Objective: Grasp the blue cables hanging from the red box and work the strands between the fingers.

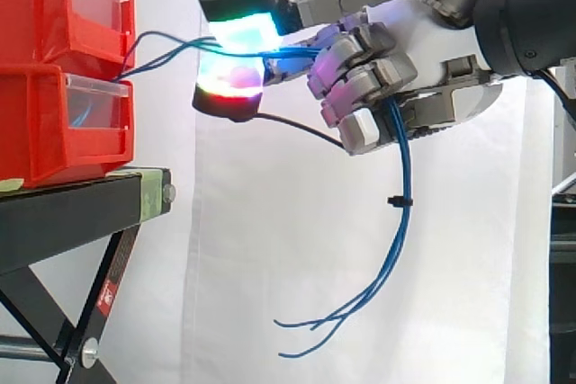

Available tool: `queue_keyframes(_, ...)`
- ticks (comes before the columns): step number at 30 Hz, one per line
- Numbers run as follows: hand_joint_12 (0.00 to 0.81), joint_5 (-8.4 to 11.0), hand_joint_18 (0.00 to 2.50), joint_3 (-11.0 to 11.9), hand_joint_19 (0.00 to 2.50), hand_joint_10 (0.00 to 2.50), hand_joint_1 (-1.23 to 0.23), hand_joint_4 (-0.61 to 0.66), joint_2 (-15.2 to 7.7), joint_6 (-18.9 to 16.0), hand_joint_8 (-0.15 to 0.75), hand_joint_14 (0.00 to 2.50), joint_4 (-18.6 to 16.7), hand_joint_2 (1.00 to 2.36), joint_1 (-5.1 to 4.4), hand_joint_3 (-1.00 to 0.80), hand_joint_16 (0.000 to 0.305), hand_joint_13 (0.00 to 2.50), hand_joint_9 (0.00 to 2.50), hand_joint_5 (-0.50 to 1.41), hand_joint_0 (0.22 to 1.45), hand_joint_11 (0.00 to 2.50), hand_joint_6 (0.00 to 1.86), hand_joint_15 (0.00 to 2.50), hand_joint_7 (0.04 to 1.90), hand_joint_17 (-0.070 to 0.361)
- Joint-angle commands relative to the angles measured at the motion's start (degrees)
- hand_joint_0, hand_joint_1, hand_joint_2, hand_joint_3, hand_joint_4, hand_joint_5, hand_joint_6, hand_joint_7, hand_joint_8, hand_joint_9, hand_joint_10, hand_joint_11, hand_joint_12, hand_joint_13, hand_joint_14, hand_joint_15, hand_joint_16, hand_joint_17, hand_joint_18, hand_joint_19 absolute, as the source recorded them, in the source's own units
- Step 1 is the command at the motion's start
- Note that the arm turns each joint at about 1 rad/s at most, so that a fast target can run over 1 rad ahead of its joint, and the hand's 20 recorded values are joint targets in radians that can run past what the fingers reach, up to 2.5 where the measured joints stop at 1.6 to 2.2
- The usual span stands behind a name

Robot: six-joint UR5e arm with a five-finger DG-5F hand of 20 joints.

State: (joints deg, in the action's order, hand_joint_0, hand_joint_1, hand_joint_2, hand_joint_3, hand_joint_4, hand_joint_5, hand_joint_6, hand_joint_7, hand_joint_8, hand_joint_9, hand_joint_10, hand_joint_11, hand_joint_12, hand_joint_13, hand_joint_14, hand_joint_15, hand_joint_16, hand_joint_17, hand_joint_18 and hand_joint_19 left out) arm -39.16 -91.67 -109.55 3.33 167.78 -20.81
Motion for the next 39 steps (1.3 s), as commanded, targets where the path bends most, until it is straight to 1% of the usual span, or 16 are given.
queue_keyframes(1,0.688,0.05,2.50,0.0,0.72,2.50,-0.47,0.09,0.0,0.0,0.445,2.50,0.0,1.90,-0.02,-0.24,0.238,2.06,1.77,0.17,0.67,2.50,1.12,1.81,1.40,0.178)
queue_keyframes(2,0.688,0.05,2.50,0.0,0.72,2.50,-0.40,0.16,0.0,0.0,0.445,2.50,0.0,1.84,0.07,-0.27,0.238,2.06,1.77,0.26,0.67,2.50,0.88,1.81,1.27,0.178)
queue_keyframes(3,0.688,0.05,2.50,0.0,0.72,2.50,-0.40,0.17,0.0,0.0,0.445,2.50,0.0,1.72,-0.02,-0.25,0.238,2.06,1.77,0.45,0.70,2.50,0.35,1.81,1.46,0.178)
queue_keyframes(5,0.688,0.05,2.50,0.0,0.72,2.50,-0.49,0.27,-0.1,-0.1,0.445,2.50,0.0,1.38,0.07,-0.12,0.238,2.06,1.77,0.59,0.85,2.50,0.01,1.81,1.51,0.178)
queue_keyframes(7,0.688,0.05,2.50,0.0,0.72,2.50,-0.63,0.28,0.0,-0.1,0.445,2.50,0.0,1.00,-0.02,0.07,0.238,2.06,1.77,0.60,1.11,2.50,0.02,1.81,1.37,0.178)
queue_keyframes(16,0.688,0.05,2.50,0.0,0.72,2.50,-0.67,0.16,0.0,-0.1,0.445,2.50,0.3,1.02,0.07,-0.13,0.238,2.06,1.77,0.73,1.27,2.50,0.01,1.81,1.55,0.178)
queue_keyframes(18,0.688,0.05,2.50,0.0,0.72,2.50,-0.74,0.14,0.0,-0.1,0.445,2.50,0.3,1.02,0.07,-0.17,0.238,2.06,1.77,0.29,1.24,2.50,0.94,1.81,1.22,0.178)
queue_keyframes(22,0.688,0.05,2.50,0.0,0.72,2.50,-0.84,0.21,0.0,0.0,0.445,2.50,0.3,1.02,0.07,-0.19,0.238,2.06,1.77,-0.07,1.04,2.50,1.36,1.81,1.09,0.178)
queue_keyframes(25,0.688,0.05,2.50,0.0,0.72,2.50,-0.85,0.18,0.0,0.0,0.445,2.50,0.3,1.02,0.07,-0.52,0.238,2.06,1.77,-0.08,0.92,2.50,1.43,1.81,1.12,0.178)
queue_keyframes(29,0.688,0.05,2.50,0.0,0.72,2.50,-0.84,-0.04,0.0,0.0,0.445,2.50,0.3,1.00,0.07,-0.05,0.238,2.06,1.77,-0.04,1.11,2.50,1.41,1.81,1.37,0.178)
queue_keyframes(30,0.688,0.05,2.50,0.0,0.72,2.50,-0.79,-0.03,0.0,0.0,0.445,2.50,0.3,1.09,0.07,-0.02,0.238,2.06,1.77,0.08,1.22,2.50,1.26,1.81,1.54,0.178)
queue_keyframes(32,0.688,0.05,2.50,0.0,0.72,2.50,-0.68,0.11,0.0,0.0,0.445,2.50,0.3,1.01,0.16,-0.06,0.238,2.06,1.77,0.48,1.26,2.50,0.65,1.81,1.42,0.178)
queue_keyframes(33,0.688,0.05,2.50,0.0,0.72,2.50,-0.68,0.18,0.0,0.0,0.445,2.50,0.3,1.01,0.07,-0.06,0.238,2.06,1.77,0.66,1.21,2.50,0.15,1.81,1.57,0.178)
queue_keyframes(34,0.688,0.05,2.50,0.0,0.72,2.50,-0.69,0.23,-0.1,0.0,0.445,2.50,0.3,1.00,0.07,-0.04,0.238,2.06,1.77,0.67,1.18,2.50,0.01,1.81,1.57,0.178)
queue_keyframes(36,0.688,0.05,2.50,0.0,0.72,2.50,-0.63,0.29,0.0,0.0,0.445,2.50,0.3,1.35,0.07,-0.11,0.238,2.06,1.77,0.68,0.97,2.50,0.02,1.81,1.33,0.178)
queue_keyframes(39,0.688,0.05,2.50,0.0,0.72,2.50,-0.56,0.34,0.0,0.0,0.445,2.50,0.3,1.51,0.16,-0.23,0.238,2.06,1.77,0.64,0.75,2.50,0.02,1.81,1.17,0.178)
